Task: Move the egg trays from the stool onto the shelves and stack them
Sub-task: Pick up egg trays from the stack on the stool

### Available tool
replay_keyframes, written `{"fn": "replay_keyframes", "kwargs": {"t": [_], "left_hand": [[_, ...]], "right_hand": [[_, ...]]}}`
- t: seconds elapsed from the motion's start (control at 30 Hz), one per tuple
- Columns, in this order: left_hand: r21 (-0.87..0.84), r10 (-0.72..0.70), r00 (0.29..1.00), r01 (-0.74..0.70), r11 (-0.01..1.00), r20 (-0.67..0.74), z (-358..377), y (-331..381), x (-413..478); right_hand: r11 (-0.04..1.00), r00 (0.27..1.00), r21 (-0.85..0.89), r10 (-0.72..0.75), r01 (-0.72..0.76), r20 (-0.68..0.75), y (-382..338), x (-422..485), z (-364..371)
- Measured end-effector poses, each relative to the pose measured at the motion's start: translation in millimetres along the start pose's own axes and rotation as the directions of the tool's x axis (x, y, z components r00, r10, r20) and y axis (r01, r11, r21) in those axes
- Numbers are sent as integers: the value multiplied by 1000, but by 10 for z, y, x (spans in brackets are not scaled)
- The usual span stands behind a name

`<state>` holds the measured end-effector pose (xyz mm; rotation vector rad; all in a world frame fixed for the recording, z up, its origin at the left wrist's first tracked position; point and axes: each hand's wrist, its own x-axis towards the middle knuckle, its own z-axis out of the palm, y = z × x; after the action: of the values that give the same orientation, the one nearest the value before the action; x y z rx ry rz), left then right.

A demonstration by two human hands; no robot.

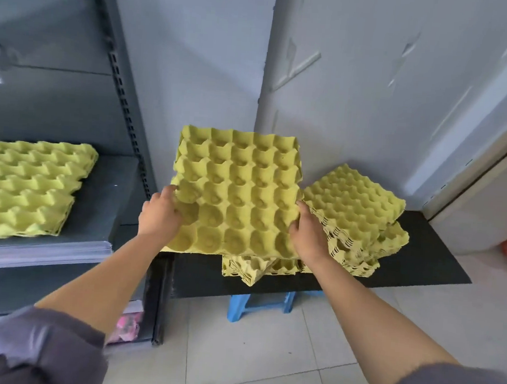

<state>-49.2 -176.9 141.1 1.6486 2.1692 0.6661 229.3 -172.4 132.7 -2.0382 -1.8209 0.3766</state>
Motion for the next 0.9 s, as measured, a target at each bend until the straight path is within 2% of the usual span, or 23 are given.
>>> {"fn": "replay_keyframes", "kwargs": {"t": [0.2, 0.43, 0.73, 0.9], "left_hand": [[3, -61, 989, 62, 998, -131, -718, -468, -529], [-6, -171, 958, 174, 985, -230, -1554, -1449, -1000], [-37, -365, 893, 369, 929, -261, -2611, -2995, -1496], [-42, -459, 857, 463, 886, -236, -3006, -3647, -1642]], "right_hand": [[985, 984, 24, -174, 174, 31, -673, -355, -80], [946, 941, 60, -324, 320, 93, -1812, -806, 223], [895, 878, 113, -446, 432, 175, -3427, -1586, 942], [844, 805, 146, -536, 516, 253, -4086, -1907, 1299]]}}
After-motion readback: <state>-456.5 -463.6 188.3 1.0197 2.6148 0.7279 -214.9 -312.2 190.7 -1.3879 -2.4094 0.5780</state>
